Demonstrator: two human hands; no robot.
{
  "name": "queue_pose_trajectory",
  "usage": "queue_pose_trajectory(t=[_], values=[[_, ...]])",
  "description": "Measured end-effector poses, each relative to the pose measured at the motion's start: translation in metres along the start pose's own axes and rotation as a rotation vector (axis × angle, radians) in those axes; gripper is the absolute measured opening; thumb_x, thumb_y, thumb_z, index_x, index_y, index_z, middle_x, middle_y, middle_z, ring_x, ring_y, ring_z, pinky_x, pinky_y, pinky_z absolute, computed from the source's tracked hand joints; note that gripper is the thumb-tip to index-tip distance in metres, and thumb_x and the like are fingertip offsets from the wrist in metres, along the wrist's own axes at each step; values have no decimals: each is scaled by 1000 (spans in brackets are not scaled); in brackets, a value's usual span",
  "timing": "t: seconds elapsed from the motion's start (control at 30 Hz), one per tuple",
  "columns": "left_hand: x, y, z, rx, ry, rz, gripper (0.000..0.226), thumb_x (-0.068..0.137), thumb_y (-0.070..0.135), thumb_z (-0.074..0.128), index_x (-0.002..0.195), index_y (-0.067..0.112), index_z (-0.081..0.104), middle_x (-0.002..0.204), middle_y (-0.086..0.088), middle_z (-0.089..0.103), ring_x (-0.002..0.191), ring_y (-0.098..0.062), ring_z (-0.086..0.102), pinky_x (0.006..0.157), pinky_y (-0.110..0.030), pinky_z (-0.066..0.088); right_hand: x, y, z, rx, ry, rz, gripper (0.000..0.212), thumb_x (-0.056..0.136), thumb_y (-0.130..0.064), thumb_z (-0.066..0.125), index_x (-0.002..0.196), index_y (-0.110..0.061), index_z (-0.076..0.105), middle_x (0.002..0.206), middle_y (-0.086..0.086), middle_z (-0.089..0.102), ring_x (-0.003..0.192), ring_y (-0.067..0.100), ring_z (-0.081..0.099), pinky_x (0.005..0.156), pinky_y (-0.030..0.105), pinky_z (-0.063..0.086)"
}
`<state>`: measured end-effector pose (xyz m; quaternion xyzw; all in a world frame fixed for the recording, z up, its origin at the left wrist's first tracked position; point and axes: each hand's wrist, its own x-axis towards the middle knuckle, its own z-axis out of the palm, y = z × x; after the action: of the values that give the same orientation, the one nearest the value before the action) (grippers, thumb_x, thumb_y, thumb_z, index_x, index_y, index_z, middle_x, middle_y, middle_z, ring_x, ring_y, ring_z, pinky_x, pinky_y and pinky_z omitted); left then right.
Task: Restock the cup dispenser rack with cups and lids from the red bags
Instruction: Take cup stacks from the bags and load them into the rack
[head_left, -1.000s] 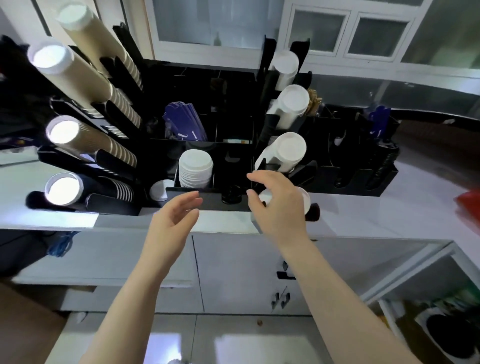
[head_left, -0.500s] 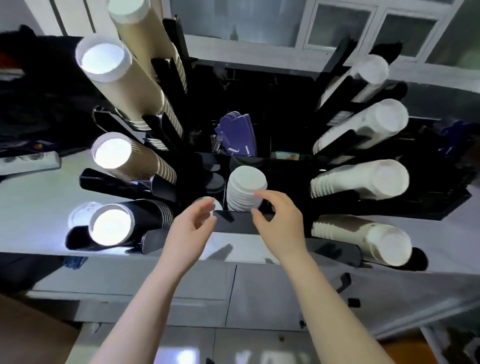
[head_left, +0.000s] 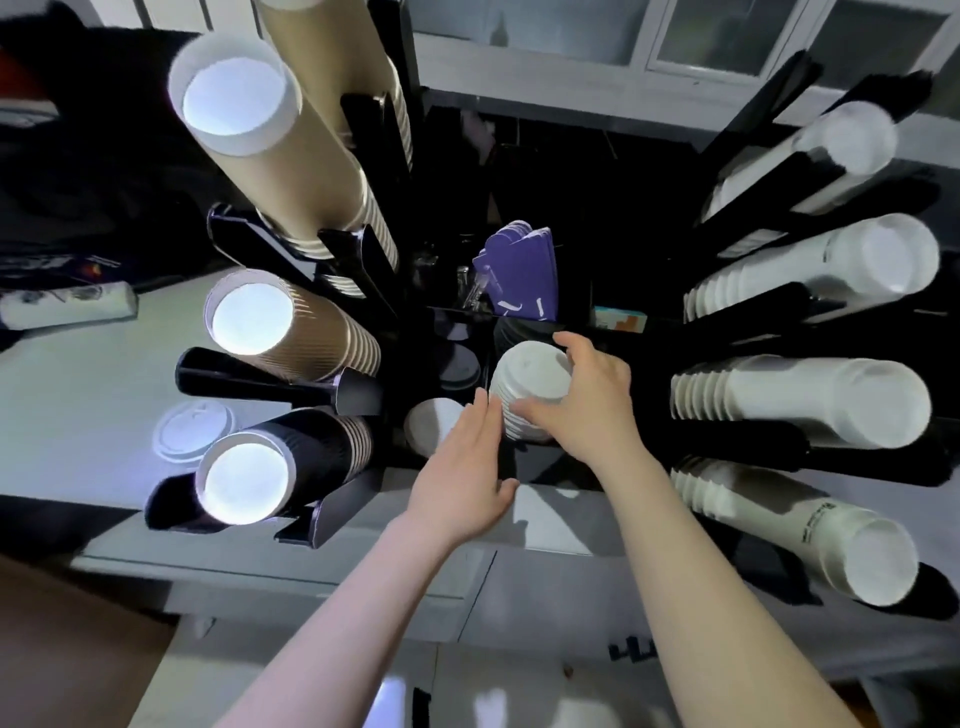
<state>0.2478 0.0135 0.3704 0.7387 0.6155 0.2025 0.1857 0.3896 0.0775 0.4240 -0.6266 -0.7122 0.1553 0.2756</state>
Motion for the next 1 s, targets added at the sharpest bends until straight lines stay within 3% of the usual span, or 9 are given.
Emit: queue_pose_trajectory(t=[0.2, 0.33, 0.47, 0.67, 0.8, 1.0], values=[[-1, 0, 6, -37, 36, -2, 95, 88, 32, 60, 152, 14, -9, 160, -4, -13, 147, -13, -6, 117, -29, 18, 12, 6, 4, -273, -105, -15, 102, 56, -73, 68, 141, -33, 28, 145, 7, 39, 138, 28, 13, 110, 51, 13], [-2, 1, 5, -56, 40, -4, 94, 87, 30, 61, 152, 15, -6, 161, -1, -11, 146, -9, -7, 116, -29, 21, 13, 9, 10, -304, -152, -27, 98, 57, -69, 69, 138, -34, 27, 139, 9, 44, 140, 31, 10, 111, 59, 0], [-3, 2, 6, -66, 38, -31, 94, 87, 32, 60, 152, 18, -6, 160, 2, -13, 146, -7, -5, 113, -30, 28, 13, 10, 15, -254, -134, -22, 93, 56, -60, 72, 133, -32, 29, 127, 5, 51, 133, 30, 22, 109, 64, -4], [-3, -2, 6, -67, 32, -32, 93, 88, 33, 60, 153, 18, -5, 159, 4, -16, 146, -6, -2, 112, -24, 24, 11, 14, 18, -126, -104, -8, 97, 57, -54, 75, 138, -36, 26, 134, 9, 41, 132, 27, 20, 111, 61, -5], [-2, -4, 3, -89, 4, -34, 93, 87, 34, 60, 153, 22, -5, 159, 7, -15, 146, -9, 5, 111, -27, 28, 8, 17, 15, -67, -53, -1, 97, 60, -49, 74, 141, -35, 23, 138, 9, 38, 134, 29, 21, 113, 59, 0], [-8, -10, -14, -129, -13, -80, 82, 89, 37, 58, 153, 23, 8, 161, 6, 7, 143, -11, 22, 109, -28, 31, 3, 18, 9, 109, 30, -26, 95, 63, -39, 75, 143, -37, 22, 142, 3, 32, 130, 26, 31, 114, 52, 18]])
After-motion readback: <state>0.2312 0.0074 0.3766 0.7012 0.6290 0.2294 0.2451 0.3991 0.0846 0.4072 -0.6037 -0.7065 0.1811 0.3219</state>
